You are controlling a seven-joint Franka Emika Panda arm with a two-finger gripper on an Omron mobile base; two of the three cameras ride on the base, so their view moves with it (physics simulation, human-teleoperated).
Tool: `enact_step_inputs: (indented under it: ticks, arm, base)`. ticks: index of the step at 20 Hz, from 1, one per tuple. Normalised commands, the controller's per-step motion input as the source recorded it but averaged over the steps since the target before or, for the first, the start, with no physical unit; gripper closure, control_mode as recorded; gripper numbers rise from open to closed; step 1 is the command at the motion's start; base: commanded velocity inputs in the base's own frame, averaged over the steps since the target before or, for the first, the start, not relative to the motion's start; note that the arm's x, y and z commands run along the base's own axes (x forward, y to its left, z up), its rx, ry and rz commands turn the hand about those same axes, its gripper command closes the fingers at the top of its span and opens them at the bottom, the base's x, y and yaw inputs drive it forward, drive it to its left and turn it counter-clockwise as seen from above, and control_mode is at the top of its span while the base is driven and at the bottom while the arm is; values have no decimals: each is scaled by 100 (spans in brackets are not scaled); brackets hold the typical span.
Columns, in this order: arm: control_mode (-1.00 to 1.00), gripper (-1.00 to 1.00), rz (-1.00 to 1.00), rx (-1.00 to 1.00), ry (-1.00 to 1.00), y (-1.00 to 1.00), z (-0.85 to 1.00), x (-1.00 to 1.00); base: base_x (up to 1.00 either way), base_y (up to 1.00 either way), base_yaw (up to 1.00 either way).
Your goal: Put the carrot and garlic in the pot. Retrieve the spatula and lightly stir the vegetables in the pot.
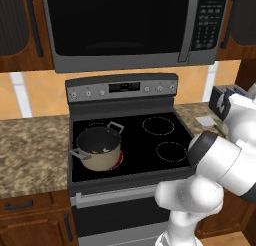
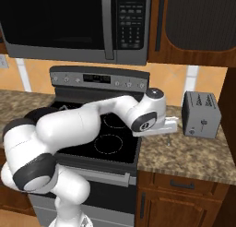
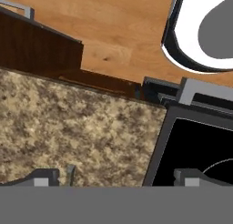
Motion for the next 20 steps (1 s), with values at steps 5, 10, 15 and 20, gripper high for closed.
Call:
enact_step_inputs:
  ticks: [5, 10, 15, 20]
  arm:
    - [-100, -100, -30, 3, -1, 0, -36, 55]
    - [-100, -100, -31, 3, 0, 0, -37, 67]
    - [-100, -100, -27, 7, 0, 0, -37, 70]
    - [-100, -100, -22, 9, 0, 0, -38, 66]
  base:
    - [0, 0, 0]
    - [0, 0, 0]
    - [0, 0, 0]
    - [0, 0, 0]
